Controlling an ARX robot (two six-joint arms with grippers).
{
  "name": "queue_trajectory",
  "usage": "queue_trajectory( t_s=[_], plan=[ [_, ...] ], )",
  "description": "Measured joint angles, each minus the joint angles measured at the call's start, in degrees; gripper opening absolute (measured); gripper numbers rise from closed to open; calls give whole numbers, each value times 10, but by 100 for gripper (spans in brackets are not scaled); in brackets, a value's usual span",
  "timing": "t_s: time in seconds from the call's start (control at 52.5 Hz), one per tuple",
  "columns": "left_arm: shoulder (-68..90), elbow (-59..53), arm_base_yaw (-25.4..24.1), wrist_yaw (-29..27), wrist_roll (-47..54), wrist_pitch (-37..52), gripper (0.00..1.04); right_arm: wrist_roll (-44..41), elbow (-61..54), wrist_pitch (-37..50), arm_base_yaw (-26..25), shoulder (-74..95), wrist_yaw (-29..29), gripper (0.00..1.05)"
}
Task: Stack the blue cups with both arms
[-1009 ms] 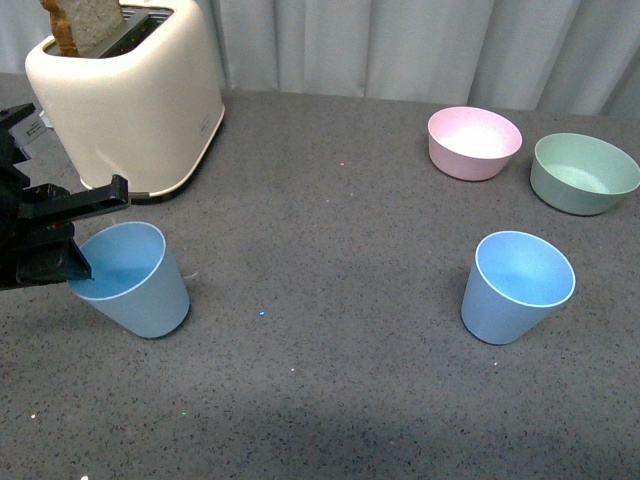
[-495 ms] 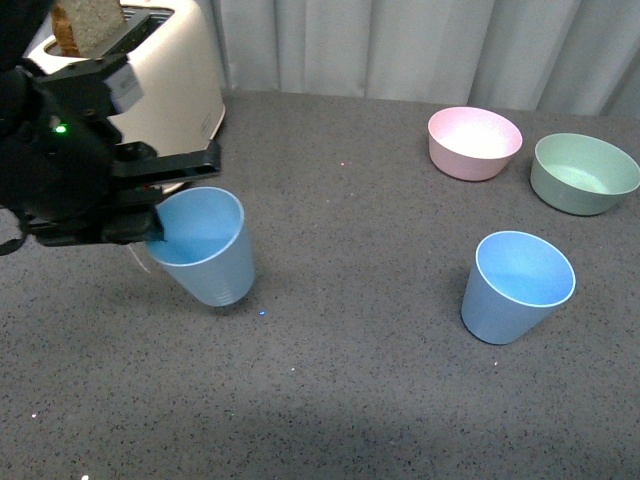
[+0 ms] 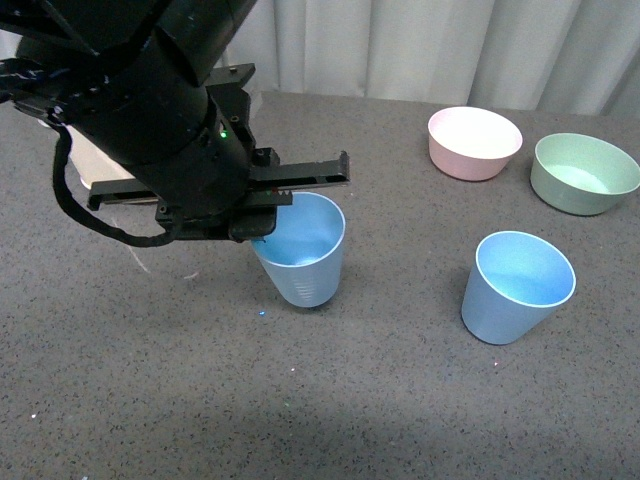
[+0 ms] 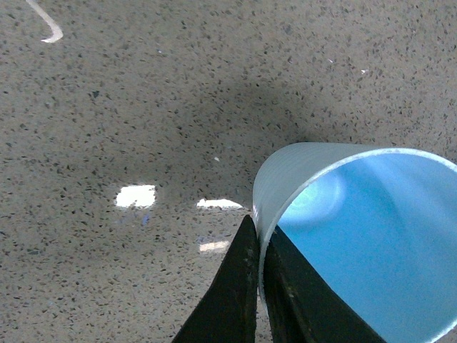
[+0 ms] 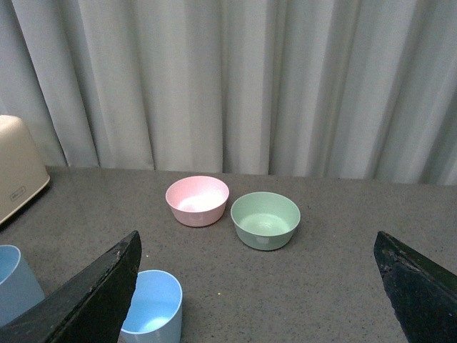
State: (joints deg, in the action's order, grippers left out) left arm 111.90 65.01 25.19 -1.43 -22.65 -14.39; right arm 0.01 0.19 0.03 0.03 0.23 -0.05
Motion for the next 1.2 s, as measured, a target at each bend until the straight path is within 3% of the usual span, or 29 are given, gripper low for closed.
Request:
queue_trajectory(
  t_s=[0.685,1.047,1.199],
  plan=[
    [26,8,28,-8,-3,-13,4,0,0,0,0,0,0,95],
    [2,9,28,14,-19,-20,70,0,0,0,0,0,0,95],
    [-31,5,27,-1,-10,-3,90,0,0,0,0,0,0,95]
  ],
)
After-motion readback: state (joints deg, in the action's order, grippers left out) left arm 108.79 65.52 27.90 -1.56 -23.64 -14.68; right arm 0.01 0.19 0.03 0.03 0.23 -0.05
